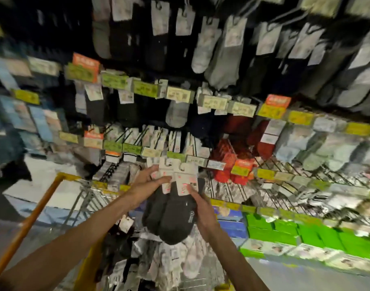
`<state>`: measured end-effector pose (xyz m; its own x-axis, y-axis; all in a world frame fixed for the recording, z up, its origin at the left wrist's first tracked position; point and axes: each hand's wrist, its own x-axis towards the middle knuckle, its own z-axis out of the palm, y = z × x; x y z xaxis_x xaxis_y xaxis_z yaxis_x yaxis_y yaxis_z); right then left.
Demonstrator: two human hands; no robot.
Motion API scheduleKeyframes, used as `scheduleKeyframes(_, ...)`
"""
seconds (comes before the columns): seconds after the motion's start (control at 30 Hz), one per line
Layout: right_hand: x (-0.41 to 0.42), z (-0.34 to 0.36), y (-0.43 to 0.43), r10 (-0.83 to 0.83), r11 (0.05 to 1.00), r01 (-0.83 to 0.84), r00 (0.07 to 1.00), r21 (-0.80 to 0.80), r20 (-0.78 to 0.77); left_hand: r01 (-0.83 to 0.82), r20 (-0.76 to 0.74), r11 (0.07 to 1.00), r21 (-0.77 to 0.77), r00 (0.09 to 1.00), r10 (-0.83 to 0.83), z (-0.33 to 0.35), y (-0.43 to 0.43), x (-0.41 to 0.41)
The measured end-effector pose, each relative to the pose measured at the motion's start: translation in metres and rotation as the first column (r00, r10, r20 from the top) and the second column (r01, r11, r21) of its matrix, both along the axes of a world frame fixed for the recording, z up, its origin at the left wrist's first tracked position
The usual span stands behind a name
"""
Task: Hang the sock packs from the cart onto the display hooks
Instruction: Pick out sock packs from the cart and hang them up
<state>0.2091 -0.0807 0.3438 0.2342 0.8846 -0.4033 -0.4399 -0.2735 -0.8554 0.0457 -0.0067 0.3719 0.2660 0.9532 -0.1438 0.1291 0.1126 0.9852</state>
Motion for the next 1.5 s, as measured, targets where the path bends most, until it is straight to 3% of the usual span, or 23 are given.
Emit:
scheduleKeyframes(0.13, 0.020, 0.019, -0.004, -0.029, 0.998, 0.032, 0.997, 0.049, -0.072, -0.024, 0.041, 0.999, -0.031, 0.999, 0.025, 0.020, -0.003, 0.029)
scheduleKeyframes(0.4, 0.050, 0.050, 0.006, 0.025, 0.978, -0.018, 0.999, 0.208, -0.030, -0.047, 0.075, 0.999, 0.000, 0.996, 0.047, 0.057, -0.009, 0.074)
scheduleKeyframes(0.67, 0.077, 0.109, 0.048, 0.003, 0.941, -0.032, 0.996, 0.336, 0.088, 0.005, 0.195, 0.999, 0.037, 0.981, -0.012, 0.111, 0.027, 0.098)
scheduleKeyframes(0.9, 0.083, 0.163, 0.076, 0.021, 0.893, -0.045, 0.998, 0.448, 0.057, 0.093, 0.215, 0.988, 0.125, 0.969, -0.118, 0.164, 0.059, 0.099)
scheduleKeyframes(1.03, 0.076, 0.176, 0.089, 0.000, 0.894, -0.027, 0.998, 0.447, 0.059, 0.160, 0.253, 0.976, 0.148, 0.948, -0.194, 0.178, 0.076, 0.095)
scheduleKeyframes(1.37, 0.060, 0.210, 0.117, -0.049, 0.914, 0.004, 0.994, 0.405, 0.100, 0.126, 0.290, 0.961, 0.244, 0.937, -0.197, 0.198, 0.123, 0.085)
scheduleKeyframes(1.5, 0.057, 0.226, 0.122, 0.001, 0.927, -0.063, 0.986, 0.371, 0.166, 0.167, 0.292, 0.951, 0.260, 0.925, -0.243, 0.206, 0.138, 0.072)
